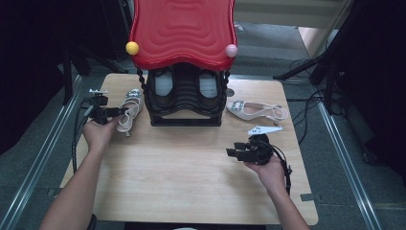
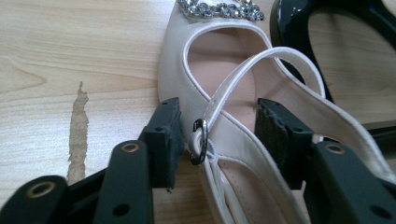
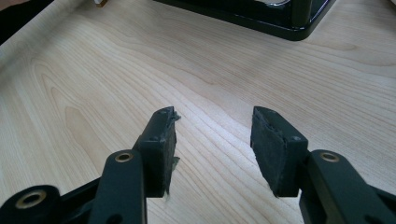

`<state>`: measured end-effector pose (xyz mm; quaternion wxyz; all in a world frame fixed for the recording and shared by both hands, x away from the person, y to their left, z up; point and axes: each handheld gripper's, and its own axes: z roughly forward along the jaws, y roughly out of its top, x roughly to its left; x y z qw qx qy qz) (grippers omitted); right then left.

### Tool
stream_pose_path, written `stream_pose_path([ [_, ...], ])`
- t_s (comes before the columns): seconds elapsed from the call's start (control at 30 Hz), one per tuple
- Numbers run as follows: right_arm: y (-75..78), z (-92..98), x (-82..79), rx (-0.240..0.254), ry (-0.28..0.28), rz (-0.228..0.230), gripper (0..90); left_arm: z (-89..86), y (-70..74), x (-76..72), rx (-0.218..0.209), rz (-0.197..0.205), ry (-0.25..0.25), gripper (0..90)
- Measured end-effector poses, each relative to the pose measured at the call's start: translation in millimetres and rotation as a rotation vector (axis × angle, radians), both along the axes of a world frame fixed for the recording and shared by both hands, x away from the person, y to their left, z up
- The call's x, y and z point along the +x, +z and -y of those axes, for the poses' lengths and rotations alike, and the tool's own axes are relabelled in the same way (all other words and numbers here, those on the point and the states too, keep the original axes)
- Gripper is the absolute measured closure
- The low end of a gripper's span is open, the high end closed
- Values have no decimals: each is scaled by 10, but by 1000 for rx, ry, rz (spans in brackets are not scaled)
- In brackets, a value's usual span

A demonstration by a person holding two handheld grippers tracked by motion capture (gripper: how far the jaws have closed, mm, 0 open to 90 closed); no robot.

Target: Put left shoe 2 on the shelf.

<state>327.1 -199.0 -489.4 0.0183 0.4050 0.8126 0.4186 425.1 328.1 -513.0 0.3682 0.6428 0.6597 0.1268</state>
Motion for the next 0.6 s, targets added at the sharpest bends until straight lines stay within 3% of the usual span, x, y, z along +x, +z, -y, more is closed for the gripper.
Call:
stream_pose_path([
  [0.07, -1, -3, -1, -1, 1, 3, 518, 18, -8, -9, 21, 11, 7, 529],
  [0.27, -6, -13, -1, -6, 3, 2, 518, -14, -33, -47, -18, 19, 62, 625],
  [0.4, -7, -19, -2, -8, 5, 7, 517, -36, -22, -59, -5, 9, 84, 760],
  [0.6, -12, -16, 7, -10, 2, 6, 517, -79, -24, -62, -68, -9, 116, 798],
])
